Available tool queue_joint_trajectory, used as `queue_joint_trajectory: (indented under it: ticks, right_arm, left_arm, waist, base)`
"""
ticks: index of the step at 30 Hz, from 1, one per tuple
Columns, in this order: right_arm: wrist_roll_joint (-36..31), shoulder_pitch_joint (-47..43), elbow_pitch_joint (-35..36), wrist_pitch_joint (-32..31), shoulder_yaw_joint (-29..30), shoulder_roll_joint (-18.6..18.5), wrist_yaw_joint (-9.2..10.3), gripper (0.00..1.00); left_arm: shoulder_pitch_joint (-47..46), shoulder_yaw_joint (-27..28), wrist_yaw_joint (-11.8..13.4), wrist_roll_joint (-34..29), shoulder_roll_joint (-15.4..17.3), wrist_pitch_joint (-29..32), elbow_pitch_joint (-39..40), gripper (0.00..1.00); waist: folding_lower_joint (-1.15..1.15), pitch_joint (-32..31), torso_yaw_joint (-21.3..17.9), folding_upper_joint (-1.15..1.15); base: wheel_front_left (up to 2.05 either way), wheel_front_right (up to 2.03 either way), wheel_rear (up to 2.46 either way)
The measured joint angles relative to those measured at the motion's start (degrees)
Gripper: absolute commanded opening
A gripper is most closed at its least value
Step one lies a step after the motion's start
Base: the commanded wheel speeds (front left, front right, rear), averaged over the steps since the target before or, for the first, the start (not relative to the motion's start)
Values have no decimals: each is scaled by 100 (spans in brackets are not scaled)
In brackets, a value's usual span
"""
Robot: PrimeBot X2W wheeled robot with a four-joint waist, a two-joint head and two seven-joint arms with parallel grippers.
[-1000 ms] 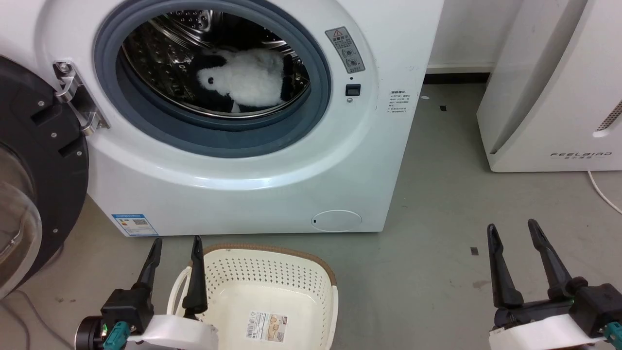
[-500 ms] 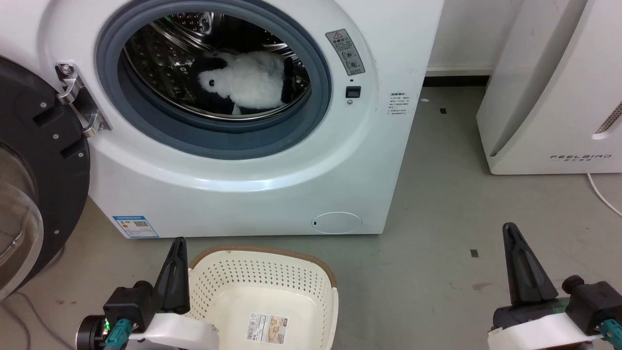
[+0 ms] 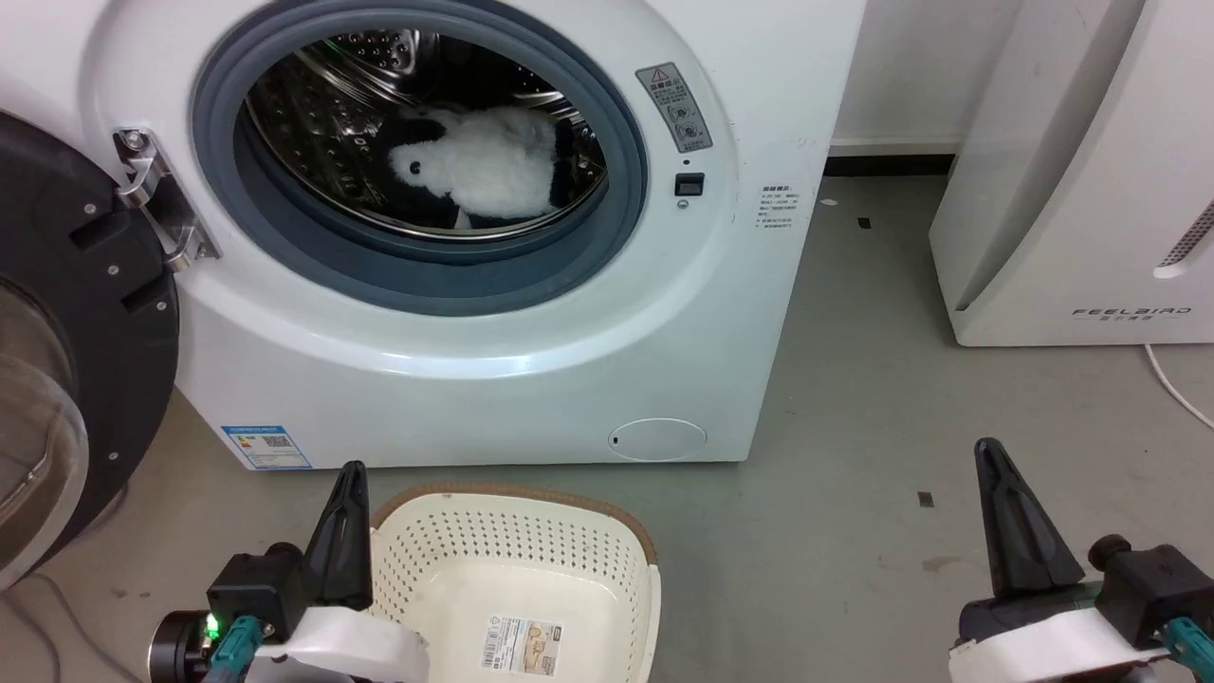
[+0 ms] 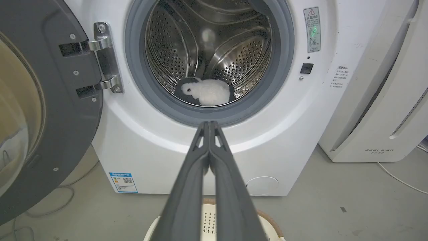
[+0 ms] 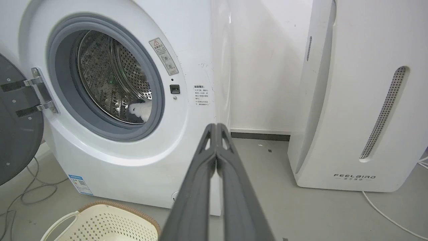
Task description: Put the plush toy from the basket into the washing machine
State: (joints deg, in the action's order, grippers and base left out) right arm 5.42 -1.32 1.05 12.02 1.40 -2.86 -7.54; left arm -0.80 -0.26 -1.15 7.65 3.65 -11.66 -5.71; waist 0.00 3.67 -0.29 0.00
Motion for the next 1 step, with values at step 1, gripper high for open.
queue_joint_trajectory:
  ticks: [1]
  right_arm:
    - [-1, 0, -1, -27, 1, 0, 0, 0]
  left_arm:
    - [0, -2, 0, 0, 0, 5, 4, 0]
  waist:
    - [0, -3, 0, 0]
  base:
    - [0, 0, 0]
